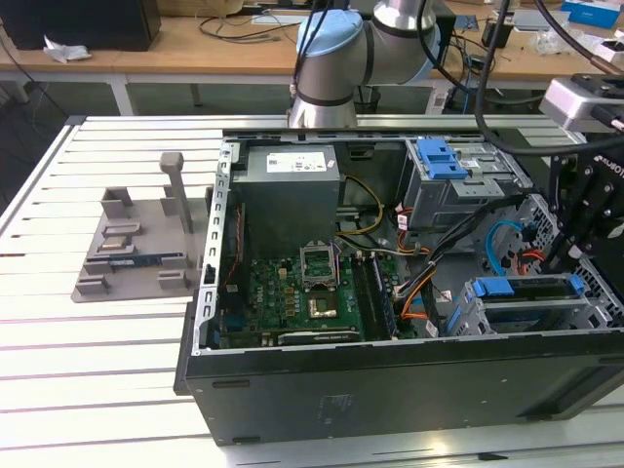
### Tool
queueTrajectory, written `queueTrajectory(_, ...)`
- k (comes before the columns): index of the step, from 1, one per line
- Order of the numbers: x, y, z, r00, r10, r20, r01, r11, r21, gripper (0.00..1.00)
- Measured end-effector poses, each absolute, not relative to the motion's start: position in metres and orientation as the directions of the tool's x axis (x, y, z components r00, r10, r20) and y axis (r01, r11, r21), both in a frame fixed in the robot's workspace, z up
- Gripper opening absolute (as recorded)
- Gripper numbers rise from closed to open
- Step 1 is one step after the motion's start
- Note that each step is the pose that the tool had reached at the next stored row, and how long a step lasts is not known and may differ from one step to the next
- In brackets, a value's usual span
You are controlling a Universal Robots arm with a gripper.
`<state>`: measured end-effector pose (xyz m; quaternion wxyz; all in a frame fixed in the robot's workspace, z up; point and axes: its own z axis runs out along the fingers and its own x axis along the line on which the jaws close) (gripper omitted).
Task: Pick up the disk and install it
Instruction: 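Insert the first disk wire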
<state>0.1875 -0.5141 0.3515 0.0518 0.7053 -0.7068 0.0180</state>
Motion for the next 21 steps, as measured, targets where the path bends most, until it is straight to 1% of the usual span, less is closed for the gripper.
queueTrajectory(21,0.187,-0.518,0.338,-0.001,-0.996,0.093,-0.999,0.005,0.048,0.17)
